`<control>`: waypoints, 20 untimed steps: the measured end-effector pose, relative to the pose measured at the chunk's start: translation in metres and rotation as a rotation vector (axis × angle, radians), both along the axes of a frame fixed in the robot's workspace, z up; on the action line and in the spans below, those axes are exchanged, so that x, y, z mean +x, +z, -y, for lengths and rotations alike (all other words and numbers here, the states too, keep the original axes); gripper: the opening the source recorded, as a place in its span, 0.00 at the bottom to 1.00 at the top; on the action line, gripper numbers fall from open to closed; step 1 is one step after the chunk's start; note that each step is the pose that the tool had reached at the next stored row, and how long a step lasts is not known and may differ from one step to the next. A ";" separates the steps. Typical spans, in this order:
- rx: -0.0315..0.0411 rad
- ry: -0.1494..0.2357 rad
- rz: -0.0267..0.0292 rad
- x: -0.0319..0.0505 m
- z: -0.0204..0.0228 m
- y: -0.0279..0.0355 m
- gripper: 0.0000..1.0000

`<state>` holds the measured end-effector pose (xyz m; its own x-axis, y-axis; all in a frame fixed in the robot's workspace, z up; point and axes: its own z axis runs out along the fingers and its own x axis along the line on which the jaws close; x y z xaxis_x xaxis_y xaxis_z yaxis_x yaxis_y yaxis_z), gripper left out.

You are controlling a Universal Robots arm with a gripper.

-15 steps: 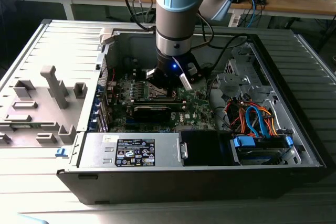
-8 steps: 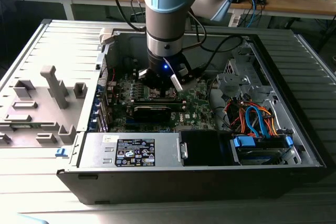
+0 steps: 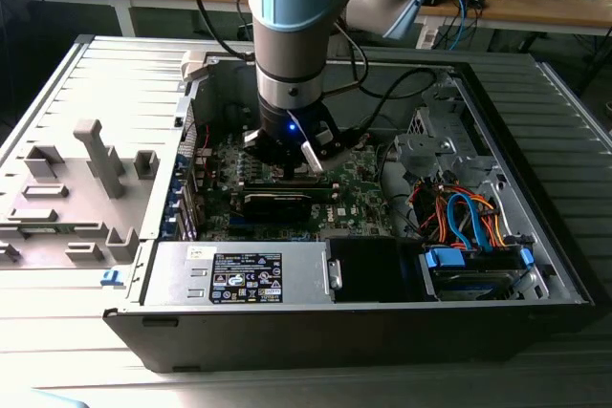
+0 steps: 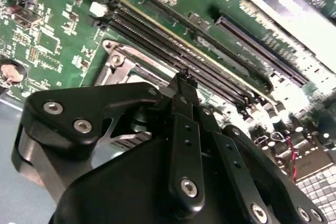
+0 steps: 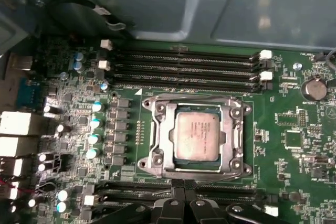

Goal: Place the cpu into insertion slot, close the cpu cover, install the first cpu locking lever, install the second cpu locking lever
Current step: 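Install the second cpu locking lever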

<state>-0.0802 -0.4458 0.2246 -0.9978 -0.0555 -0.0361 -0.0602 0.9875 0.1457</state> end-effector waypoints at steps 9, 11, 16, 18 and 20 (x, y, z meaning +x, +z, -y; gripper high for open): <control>0.0194 0.009 0.0000 -0.0223 0.0021 -0.0070 0.11; 0.0204 0.020 -0.0002 -0.0235 0.0022 -0.0087 0.11; 0.0243 0.057 -0.0004 -0.0251 0.0020 -0.0136 0.11; 0.0287 0.060 -0.0006 -0.0252 0.0006 -0.0149 0.11; 0.0325 0.061 -0.0002 -0.0257 -0.0012 -0.0158 0.11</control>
<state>-0.1059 -0.4446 0.2088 -0.9926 -0.1154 -0.0387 -0.1205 0.9767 0.1777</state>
